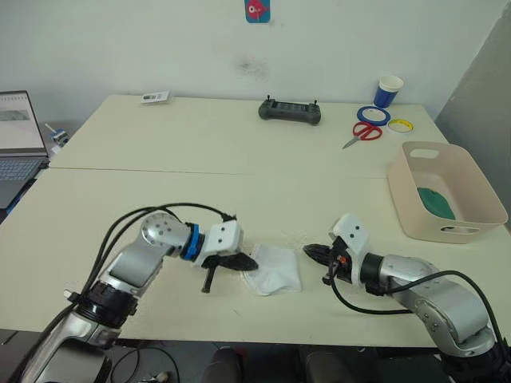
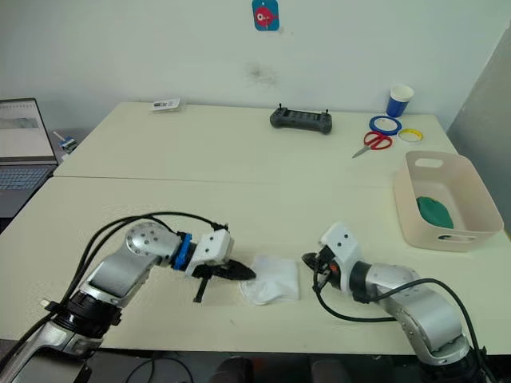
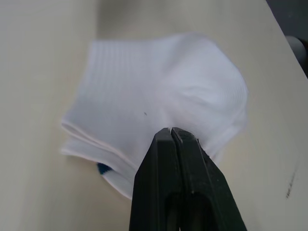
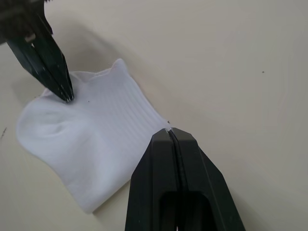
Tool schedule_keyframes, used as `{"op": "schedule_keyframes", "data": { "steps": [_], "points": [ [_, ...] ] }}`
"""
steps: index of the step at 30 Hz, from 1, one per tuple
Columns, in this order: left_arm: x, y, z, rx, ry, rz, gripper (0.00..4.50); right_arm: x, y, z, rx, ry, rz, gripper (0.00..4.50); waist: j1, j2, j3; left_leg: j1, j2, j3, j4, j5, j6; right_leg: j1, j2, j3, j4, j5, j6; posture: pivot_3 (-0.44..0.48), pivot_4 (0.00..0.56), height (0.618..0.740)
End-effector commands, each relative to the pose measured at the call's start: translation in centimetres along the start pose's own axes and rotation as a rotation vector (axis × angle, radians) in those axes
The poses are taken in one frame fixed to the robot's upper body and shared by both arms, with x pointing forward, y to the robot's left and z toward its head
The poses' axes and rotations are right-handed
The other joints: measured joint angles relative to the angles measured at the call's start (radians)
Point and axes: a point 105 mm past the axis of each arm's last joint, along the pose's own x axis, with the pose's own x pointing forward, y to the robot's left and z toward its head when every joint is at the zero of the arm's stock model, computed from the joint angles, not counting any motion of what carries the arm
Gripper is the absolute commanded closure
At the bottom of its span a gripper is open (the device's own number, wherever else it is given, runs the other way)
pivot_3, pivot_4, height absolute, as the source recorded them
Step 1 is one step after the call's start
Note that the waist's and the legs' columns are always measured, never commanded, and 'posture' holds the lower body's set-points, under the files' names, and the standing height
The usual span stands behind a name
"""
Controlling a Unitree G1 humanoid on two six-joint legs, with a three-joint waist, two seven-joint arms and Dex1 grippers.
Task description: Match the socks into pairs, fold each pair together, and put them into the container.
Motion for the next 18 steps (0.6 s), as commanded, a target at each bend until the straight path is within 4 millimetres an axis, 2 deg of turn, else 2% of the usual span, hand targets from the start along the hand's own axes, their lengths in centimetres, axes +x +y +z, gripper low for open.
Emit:
{"op": "schedule_keyframes", "data": {
  "steps": [1,4,7,9,10,13,18],
  "points": [
    [-0.1,0.5,-0.7,-0.009,0.020,0.028,4.50,-0.4,1.2,0.7,0.048,0.006,0.047,4.47,0.001,0.000,0.000,0.000,0.000,0.000,0.000,0.000,0.000,0.000,0.000,0.000,0.000,0.000,0.000,0.000,0.150,0.740],
    [-0.2,0.0,-1.6,-0.037,0.038,0.016,4.50,-0.5,1.8,0.1,0.100,0.052,0.077,4.47,0.001,0.000,0.000,0.000,0.000,0.000,0.000,0.000,0.000,0.001,0.000,0.000,0.000,0.000,0.000,0.000,0.150,0.740],
    [-0.4,-0.8,-2.2,-0.055,0.053,0.002,4.50,-0.5,1.7,-0.4,0.238,0.083,0.076,4.47,-0.004,0.001,-0.001,0.001,0.000,0.000,0.000,0.000,0.000,0.001,0.000,0.001,0.000,0.000,0.000,0.000,0.150,0.740],
    [-0.5,-0.9,-2.4,-0.059,0.053,0.005,4.50,-0.6,1.3,-0.6,0.310,0.099,0.071,4.11,-0.006,0.001,-0.001,0.002,0.001,0.000,0.000,0.000,0.000,0.001,0.000,0.001,0.001,0.000,0.000,0.000,0.150,0.740],
    [-0.5,-1.1,-2.5,-0.062,0.056,0.004,4.50,-0.6,1.1,-0.7,0.352,0.111,0.078,3.90,-0.007,0.001,-0.001,0.002,0.001,0.000,0.000,0.000,0.000,0.001,0.000,0.000,0.001,0.000,0.000,0.000,0.150,0.740],
    [-0.5,-1.5,-2.7,-0.068,0.061,0.002,4.50,-0.5,1.1,-1.0,0.413,0.148,0.088,2.89,-0.006,0.002,-0.001,0.002,0.001,0.000,-0.001,0.000,0.000,0.001,0.000,0.001,0.001,0.000,0.000,0.000,0.150,0.740],
    [-0.5,-1.6,-2.7,-0.064,0.062,0.007,4.50,1.0,1.6,-1.7,0.476,0.196,0.102,1.07,-0.009,0.002,-0.002,0.002,0.001,0.000,-0.002,0.000,0.000,0.000,0.001,0.000,0.001,0.000,-0.001,0.000,0.150,0.740]
  ]
}}
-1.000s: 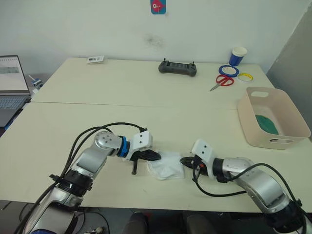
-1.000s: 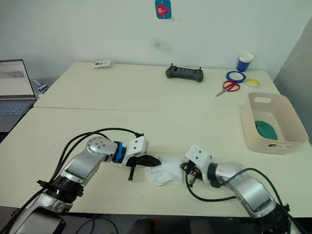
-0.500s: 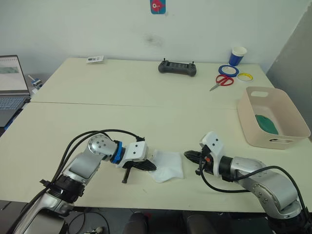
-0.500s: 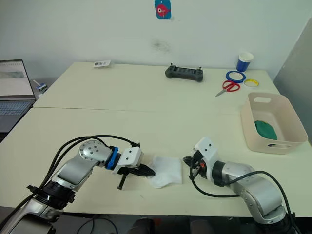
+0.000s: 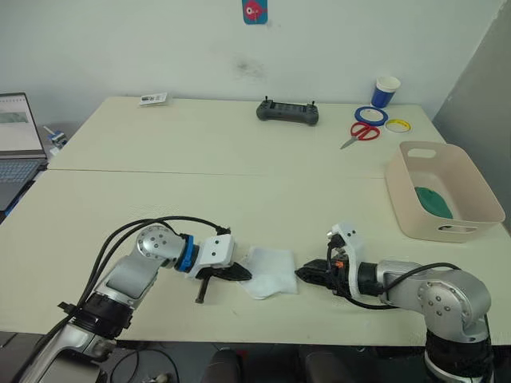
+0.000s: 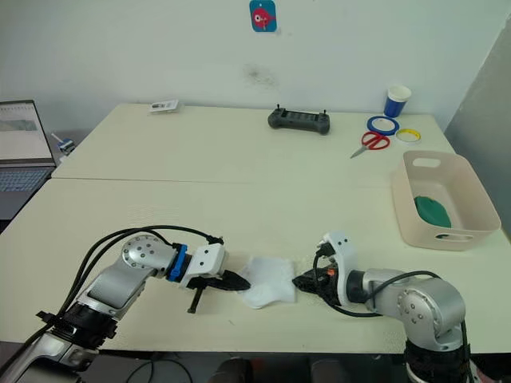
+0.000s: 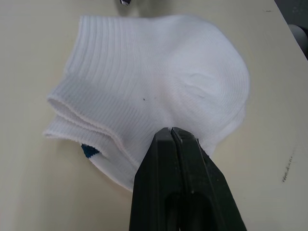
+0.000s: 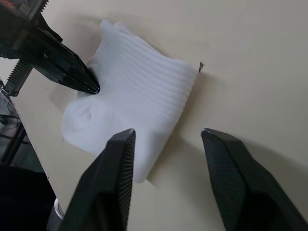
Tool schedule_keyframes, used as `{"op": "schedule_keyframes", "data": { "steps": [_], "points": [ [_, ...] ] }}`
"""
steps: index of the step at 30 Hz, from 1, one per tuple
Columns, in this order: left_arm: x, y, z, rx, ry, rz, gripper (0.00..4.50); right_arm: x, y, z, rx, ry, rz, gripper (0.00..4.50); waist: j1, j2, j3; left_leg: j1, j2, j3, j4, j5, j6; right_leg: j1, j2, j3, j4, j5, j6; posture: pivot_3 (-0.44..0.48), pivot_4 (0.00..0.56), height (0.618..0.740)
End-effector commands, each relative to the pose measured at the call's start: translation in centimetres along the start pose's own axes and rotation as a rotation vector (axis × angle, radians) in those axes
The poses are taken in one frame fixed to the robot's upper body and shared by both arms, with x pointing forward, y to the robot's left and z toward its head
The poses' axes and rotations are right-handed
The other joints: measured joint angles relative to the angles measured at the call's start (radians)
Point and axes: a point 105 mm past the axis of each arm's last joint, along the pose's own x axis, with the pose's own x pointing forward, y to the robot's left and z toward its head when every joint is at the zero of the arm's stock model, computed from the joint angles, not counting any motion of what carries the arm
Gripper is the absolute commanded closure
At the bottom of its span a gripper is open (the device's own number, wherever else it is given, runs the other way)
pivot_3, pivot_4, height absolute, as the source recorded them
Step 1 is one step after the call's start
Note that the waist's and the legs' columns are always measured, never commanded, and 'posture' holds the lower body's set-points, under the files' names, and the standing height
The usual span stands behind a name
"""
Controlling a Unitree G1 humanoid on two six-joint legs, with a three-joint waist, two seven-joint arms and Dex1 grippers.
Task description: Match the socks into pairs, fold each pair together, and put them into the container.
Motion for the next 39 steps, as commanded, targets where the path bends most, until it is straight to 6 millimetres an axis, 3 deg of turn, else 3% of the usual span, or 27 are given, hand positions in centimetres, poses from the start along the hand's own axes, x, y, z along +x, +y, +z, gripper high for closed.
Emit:
{"op": "schedule_keyframes", "data": {
  "steps": [1,3,12,25,29,39],
  "points": [
    [0.1,-1.0,-1.8,-0.052,0.066,-0.027,4.50,0.8,0.7,0.2,0.012,0.009,0.032,0.76,-0.002,0.000,0.000,0.000,0.000,0.000,0.000,0.000,0.000,0.000,0.000,0.000,0.000,0.000,0.000,0.000,0.150,0.740],
    [0.1,-1.0,-1.7,-0.050,0.064,-0.024,4.50,1.4,1.0,0.1,0.024,0.020,0.056,0.02,-0.003,0.000,-0.001,0.000,0.000,0.000,0.000,0.000,0.000,0.000,0.000,0.000,0.000,0.000,0.000,0.000,0.150,0.740],
    [-0.2,-1.2,-1.8,-0.050,0.068,-0.018,4.50,3.6,3.8,1.2,0.101,0.013,0.241,0.02,-0.014,0.001,-0.002,0.001,0.001,0.000,-0.001,0.000,0.000,0.000,0.000,0.001,0.000,0.000,0.000,0.000,0.150,0.740],
    [-1.3,-1.1,-2.0,-0.056,0.089,0.004,4.50,4.9,4.7,2.7,0.139,-0.037,0.355,0.02,-0.027,0.002,-0.002,0.001,0.001,0.000,-0.002,0.000,0.000,0.000,0.001,0.001,0.000,0.000,0.000,0.000,0.150,0.740],
    [-1.3,-1.0,-1.8,-0.053,0.085,0.004,4.50,5.3,4.9,2.8,0.124,-0.054,0.358,0.88,-0.027,0.002,-0.002,0.001,0.001,0.000,-0.002,0.000,0.000,-0.001,0.001,0.000,0.000,0.000,0.000,0.000,0.150,0.740],
    [-1.6,-0.2,-1.6,-0.076,0.069,0.035,4.50,5.1,4.8,3.4,0.110,-0.108,0.349,4.40,-0.027,0.002,-0.002,0.000,0.001,0.000,-0.002,0.000,0.000,-0.001,0.001,0.001,0.000,0.000,0.000,0.000,0.150,0.740]
  ]
}}
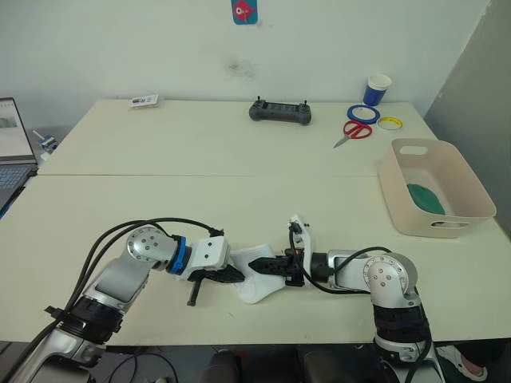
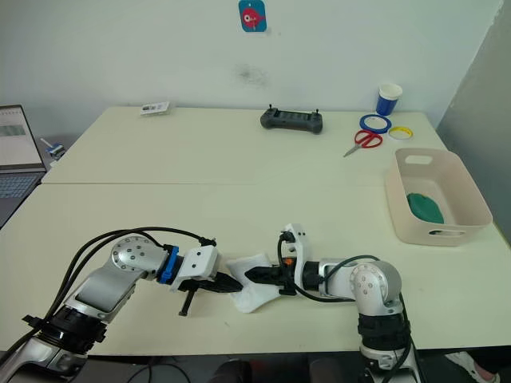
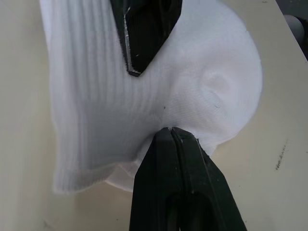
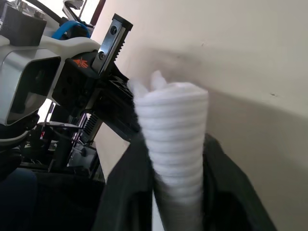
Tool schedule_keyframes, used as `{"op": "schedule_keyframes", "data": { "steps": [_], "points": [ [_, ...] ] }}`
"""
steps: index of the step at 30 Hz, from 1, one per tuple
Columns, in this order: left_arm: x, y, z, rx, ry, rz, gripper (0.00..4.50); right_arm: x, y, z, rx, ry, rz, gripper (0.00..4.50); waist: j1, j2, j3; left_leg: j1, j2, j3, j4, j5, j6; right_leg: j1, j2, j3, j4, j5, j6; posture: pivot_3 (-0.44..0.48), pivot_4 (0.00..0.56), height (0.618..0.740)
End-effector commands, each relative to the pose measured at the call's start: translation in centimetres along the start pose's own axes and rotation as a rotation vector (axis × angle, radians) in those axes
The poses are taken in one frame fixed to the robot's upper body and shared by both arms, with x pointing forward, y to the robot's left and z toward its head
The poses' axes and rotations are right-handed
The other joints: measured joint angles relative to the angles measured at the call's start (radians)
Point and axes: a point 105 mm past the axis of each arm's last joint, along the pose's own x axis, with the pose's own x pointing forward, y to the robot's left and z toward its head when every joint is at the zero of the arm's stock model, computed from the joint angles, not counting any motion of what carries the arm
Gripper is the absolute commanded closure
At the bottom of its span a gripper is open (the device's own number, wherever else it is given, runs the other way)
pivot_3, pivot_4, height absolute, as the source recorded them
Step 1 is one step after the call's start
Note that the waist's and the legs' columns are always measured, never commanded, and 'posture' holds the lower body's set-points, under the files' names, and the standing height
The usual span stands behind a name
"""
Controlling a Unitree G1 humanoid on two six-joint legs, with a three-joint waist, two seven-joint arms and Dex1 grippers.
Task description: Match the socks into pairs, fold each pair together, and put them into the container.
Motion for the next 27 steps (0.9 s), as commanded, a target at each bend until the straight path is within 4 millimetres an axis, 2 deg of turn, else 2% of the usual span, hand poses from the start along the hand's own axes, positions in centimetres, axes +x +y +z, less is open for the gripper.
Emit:
{"op": "schedule_keyframes", "data": {
  "steps": [1,5,11,15,16,19,21,25,27],
  "points": [
    [-0.5,0.4,-0.9,-0.080,0.025,0.032,4.50,-0.4,0.8,0.6,-0.028,-0.041,0.025,4.47,0.000,0.000,0.000,0.000,0.000,0.000,0.000,0.000,0.000,0.000,0.000,0.000,0.000,0.000,0.000,0.000,0.150,0.740],
    [-1.0,1.1,-0.2,-0.113,-0.009,0.076,4.50,-0.7,0.6,0.4,-0.017,-0.061,-0.007,4.47,0.001,0.000,0.000,0.000,0.000,0.000,0.000,0.000,0.000,0.000,0.000,0.000,0.000,0.000,0.000,0.000,0.150,0.740],
    [-0.9,3.1,5.5,-0.203,-0.241,0.108,4.50,-6.1,0.3,1.3,-0.107,-0.212,-0.160,4.47,0.019,0.000,0.003,-0.004,-0.001,-0.001,0.001,0.000,0.000,-0.002,-0.001,-0.002,-0.001,0.000,0.001,0.000,0.150,0.740],
    [0.7,6.7,10.8,-0.154,-0.368,0.218,4.50,-10.6,0.2,1.4,-0.138,-0.353,-0.322,4.47,0.042,-0.001,0.004,-0.005,-0.003,-0.001,0.002,0.000,0.000,-0.001,-0.002,-0.002,-0.002,0.000,0.003,0.000,0.150,0.740],
    [1.0,7.0,11.6,-0.149,-0.383,0.227,4.50,-11.1,0.2,1.4,-0.131,-0.378,-0.342,4.47,0.045,-0.001,0.004,-0.005,-0.003,-0.001,0.002,0.000,0.000,-0.001,-0.002,-0.002,-0.002,0.000,0.003,0.000,0.150,0.740],
    [1.7,8.0,15.6,-0.115,-0.471,0.205,3.91,-14.0,0.8,1.2,-0.166,-0.477,-0.434,4.50,0.042,0.000,0.004,-0.004,-0.003,-0.001,0.002,0.000,0.000,-0.001,-0.001,-0.001,-0.002,0.000,0.003,0.000,0.150,0.740],
    [2.1,8.1,17.4,-0.105,-0.504,0.182,3.30,-16.1,1.0,1.0,-0.213,-0.518,-0.519,4.50,0.038,0.000,0.004,-0.004,-0.002,-0.001,0.001,0.000,0.000,-0.001,-0.001,-0.001,-0.002,0.000,0.003,0.000,0.150,0.740],
    [2.6,7.1,19.6,-0.055,-0.517,0.080,2.08,-21.7,1.8,1.7,-0.336,-0.622,-0.698,4.50,0.030,0.001,0.005,-0.004,-0.003,0.000,0.001,0.000,0.000,-0.001,-0.001,0.000,-0.002,0.000,0.003,0.000,0.150,0.740],
    [2.7,7.2,20.3,-0.038,-0.520,0.067,1.45,-23.9,2.5,2.9,-0.402,-0.659,-0.747,4.50,0.028,0.002,0.006,-0.003,-0.003,0.001,0.001,0.000,0.000,0.000,-0.001,0.001,-0.002,0.000,0.003,0.000,0.150,0.740]
  ]
}}
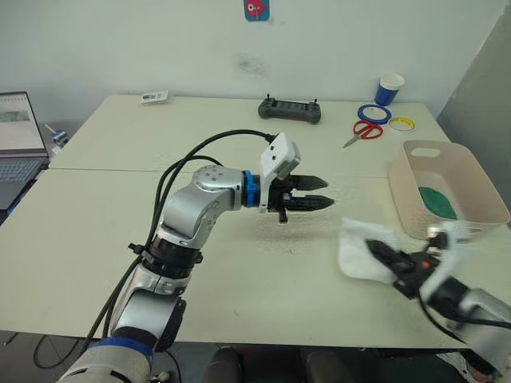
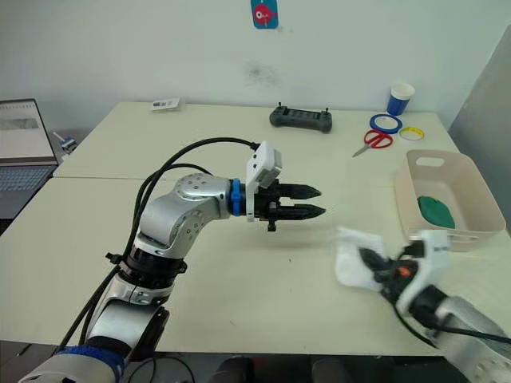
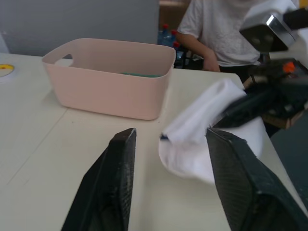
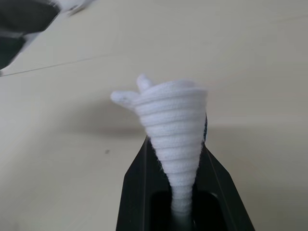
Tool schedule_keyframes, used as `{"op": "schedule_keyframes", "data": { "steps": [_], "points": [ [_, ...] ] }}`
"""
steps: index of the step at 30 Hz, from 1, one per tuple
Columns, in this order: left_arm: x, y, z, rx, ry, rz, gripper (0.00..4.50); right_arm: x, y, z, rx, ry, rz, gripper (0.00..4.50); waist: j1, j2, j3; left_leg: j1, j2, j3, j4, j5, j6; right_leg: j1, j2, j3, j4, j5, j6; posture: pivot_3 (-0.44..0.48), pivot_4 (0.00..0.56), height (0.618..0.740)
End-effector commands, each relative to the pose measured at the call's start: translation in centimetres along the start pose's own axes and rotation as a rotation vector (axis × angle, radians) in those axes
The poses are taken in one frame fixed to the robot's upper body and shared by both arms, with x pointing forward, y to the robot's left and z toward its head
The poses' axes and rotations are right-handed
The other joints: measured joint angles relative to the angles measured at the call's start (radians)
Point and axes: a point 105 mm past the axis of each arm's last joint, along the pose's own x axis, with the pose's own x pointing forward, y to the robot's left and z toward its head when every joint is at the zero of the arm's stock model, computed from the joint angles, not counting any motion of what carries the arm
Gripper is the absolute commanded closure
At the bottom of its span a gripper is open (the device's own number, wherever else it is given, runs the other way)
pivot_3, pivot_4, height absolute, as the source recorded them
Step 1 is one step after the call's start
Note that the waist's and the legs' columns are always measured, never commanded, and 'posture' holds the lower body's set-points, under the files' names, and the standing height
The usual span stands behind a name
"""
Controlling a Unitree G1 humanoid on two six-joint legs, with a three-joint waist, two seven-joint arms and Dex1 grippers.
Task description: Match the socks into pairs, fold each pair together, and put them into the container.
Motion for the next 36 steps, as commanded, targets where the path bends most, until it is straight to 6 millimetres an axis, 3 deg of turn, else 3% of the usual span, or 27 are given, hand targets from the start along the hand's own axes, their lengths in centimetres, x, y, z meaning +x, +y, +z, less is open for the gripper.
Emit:
{"op": "schedule_keyframes", "data": {
  "steps": [1,5,9,11,16,21,27,33,36],
  "points": [
    [0.8,-0.5,1.8,0.055,-0.024,-0.052,1.17,-1.8,-0.2,4.2,-0.117,-0.150,-0.018,4.50,-0.003,0.000,0.001,0.000,0.000,0.001,0.000,0.000,0.000,0.000,0.000,0.001,0.000,0.000,0.000,0.000,0.150,0.740],
    [1.4,0.0,2.2,0.090,-0.027,-0.045,0.03,-2.8,-2.4,9.3,-0.272,-0.219,-0.133,4.50,-0.003,0.000,0.001,0.001,-0.001,0.003,0.002,0.000,0.000,0.001,0.000,0.003,0.000,0.001,0.001,0.000,0.150,0.740],
    [1.5,-0.6,2.1,0.088,-0.028,-0.071,0.03,-2.2,-4.5,13.4,-0.554,-0.168,-0.284,4.50,-0.001,0.000,0.002,0.000,-0.002,0.004,0.002,0.000,0.000,0.000,-0.001,0.005,-0.001,0.001,0.002,0.000,0.150,0.740],
    [1.5,-0.9,2.0,0.078,-0.032,-0.079,0.03,-1.1,-5.8,14.1,-0.720,-0.108,-0.339,4.50,-0.001,0.000,0.002,0.000,-0.001,0.004,0.002,0.000,0.000,0.000,0.000,0.004,-0.002,0.001,0.002,0.000,0.150,0.740],
    [1.4,-1.1,1.9,0.071,-0.028,-0.077,0.03,2.2,-10.3,13.5,-1.146,0.066,-0.430,4.50,0.000,-0.002,0.003,-0.001,-0.001,0.005,0.002,0.000,0.000,0.000,-0.001,0.005,-0.005,0.001,0.003,0.000,0.150,0.740],
    [1.3,-1.2,1.8,0.076,-0.023,-0.065,0.03,5.0,-12.8,11.3,-1.485,0.231,-0.426,4.50,-0.001,0.000,0.004,0.000,-0.001,0.006,0.002,0.000,0.000,0.000,-0.001,0.006,-0.005,0.001,0.003,0.000,0.150,0.740],
    [1.4,-1.7,1.6,0.064,-0.027,-0.054,0.03,8.1,-13.8,9.7,-1.478,0.267,-0.423,4.50,0.000,0.001,0.004,0.000,0.000,0.006,0.002,0.000,0.000,0.000,-0.001,0.006,-0.002,0.001,0.003,0.000,0.150,0.740],
    [1.5,-1.7,1.4,0.066,-0.027,-0.044,0.03,8.5,-13.8,9.0,-1.312,0.335,-0.356,4.50,0.008,0.001,0.004,0.000,-0.001,0.006,0.003,0.000,-0.001,0.000,-0.001,0.005,-0.001,0.001,0.003,0.000,0.150,0.740],
    [1.5,-1.7,1.4,0.069,-0.027,-0.039,0.00,8.1,-13.4,9.4,-1.244,0.358,-0.326,3.56,0.012,0.001,0.004,0.000,-0.001,0.005,0.003,0.000,-0.001,0.000,-0.001,0.005,-0.001,0.001,0.003,0.000,0.150,0.740]
  ]
}}
